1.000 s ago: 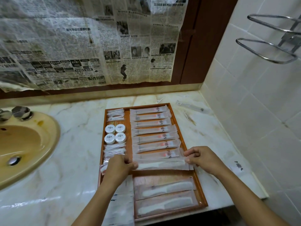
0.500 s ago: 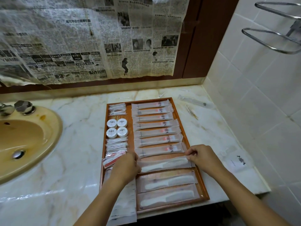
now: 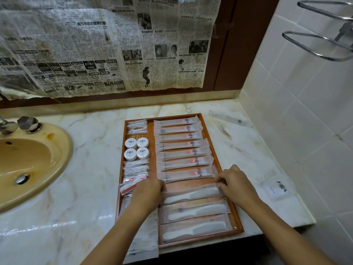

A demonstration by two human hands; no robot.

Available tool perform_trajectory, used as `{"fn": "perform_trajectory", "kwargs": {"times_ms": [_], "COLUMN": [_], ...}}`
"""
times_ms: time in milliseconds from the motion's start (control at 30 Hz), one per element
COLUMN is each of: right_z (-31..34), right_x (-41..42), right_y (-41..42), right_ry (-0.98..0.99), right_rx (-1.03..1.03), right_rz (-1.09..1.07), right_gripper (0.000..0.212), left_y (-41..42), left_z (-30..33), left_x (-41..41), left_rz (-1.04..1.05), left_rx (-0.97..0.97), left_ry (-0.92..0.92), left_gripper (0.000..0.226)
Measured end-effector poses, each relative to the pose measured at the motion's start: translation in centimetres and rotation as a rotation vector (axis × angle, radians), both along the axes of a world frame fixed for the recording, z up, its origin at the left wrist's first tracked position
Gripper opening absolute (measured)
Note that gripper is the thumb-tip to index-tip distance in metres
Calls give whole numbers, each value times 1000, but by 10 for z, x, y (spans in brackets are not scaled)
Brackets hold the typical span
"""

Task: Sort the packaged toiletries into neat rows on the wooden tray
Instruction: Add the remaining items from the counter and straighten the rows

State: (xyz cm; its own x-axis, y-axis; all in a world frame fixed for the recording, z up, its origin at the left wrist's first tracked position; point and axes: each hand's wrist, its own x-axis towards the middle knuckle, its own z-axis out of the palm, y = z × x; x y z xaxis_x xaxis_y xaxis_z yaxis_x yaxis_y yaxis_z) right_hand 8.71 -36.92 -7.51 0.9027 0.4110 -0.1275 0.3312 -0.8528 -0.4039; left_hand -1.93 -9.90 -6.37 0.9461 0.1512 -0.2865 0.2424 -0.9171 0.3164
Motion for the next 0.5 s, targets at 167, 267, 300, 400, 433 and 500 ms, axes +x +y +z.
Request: {"fn": "perform_trajectory", "kwargs": {"times_ms": [167,267,300,400,433,500], "right_z": [-1,1,1,-1,-2,-5], "right_x": [-2,-3,-4,-5,-5,-5], "right_y": [1,0,-1,0,0,-1], "right_ry": [-62,-126,-137,-123,-119,-109], "right_rx": [-18,-20,-17,-52,-76,-104], "right_rz": [99,134,142,169,175,181], "right_gripper": [17,21,22,22,23,25], "left_y": [-2,-2,-2,-4,-6,-9], "left_z": [-3,-4,-5,-6,-6,-5], "left_x": [-1,-3,-3,-4,-3,-3], "left_rz": [-20,-22,-22,-33,-42,-63], "left_rx": [44,50,55,84,91,97], "left_ry": [-58,-90,-100,-119,-120,-112], "left_gripper": [17,16,17,19,20,24]}}
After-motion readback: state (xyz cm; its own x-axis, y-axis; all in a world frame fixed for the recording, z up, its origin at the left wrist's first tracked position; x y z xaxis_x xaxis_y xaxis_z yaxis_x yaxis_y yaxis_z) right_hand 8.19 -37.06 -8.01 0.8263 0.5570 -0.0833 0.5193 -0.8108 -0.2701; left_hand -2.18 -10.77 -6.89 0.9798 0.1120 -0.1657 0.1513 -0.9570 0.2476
